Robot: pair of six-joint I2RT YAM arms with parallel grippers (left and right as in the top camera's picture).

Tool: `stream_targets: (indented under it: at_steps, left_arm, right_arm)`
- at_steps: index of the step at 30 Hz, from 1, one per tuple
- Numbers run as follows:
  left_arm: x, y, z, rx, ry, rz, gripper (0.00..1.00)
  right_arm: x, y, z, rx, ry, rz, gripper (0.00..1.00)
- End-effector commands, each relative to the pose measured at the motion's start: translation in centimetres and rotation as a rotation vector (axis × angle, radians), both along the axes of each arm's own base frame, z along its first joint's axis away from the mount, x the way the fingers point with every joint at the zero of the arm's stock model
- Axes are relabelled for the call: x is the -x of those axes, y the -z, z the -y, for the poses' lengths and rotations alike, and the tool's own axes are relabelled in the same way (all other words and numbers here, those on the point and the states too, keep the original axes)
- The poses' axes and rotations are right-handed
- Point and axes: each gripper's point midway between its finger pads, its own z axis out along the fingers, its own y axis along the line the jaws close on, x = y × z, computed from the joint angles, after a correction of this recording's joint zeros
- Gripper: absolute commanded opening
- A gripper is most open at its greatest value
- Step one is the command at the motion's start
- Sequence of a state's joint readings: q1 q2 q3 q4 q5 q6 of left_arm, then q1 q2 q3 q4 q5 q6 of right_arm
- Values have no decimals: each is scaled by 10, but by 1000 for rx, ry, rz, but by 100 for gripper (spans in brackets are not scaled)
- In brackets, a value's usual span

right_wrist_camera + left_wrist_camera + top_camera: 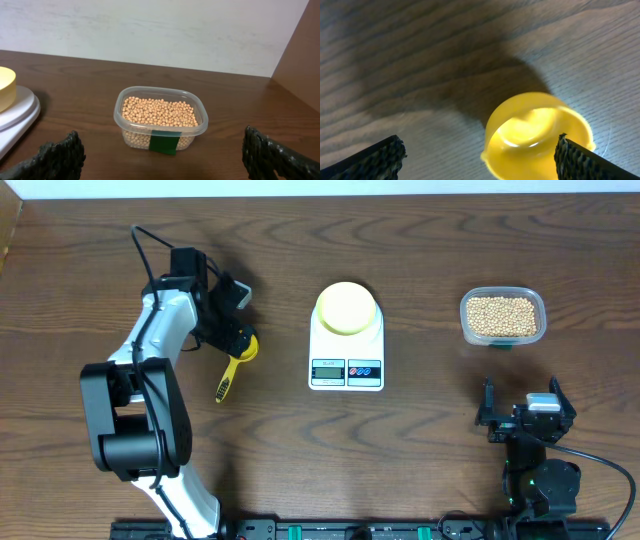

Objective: Scoop item into bowl and weigh 50g on scale

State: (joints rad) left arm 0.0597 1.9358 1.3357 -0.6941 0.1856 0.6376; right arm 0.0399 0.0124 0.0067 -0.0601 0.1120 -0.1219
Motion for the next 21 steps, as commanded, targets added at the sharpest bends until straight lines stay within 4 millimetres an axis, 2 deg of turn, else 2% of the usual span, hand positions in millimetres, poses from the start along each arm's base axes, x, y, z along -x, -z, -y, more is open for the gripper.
stream_targets:
  at_steps: [1, 12, 21]
  left_arm:
    - [-11, -6, 9, 7, 47, 38, 98]
    - [-21, -8, 11, 1, 68, 81, 98]
    - [-21, -6, 11, 2, 67, 84, 98]
  right_arm:
    - [0, 0, -2, 14, -10, -1, 99]
    - [0, 0, -2, 14, -10, -1, 99]
    - [0, 0, -2, 14, -10, -1, 99]
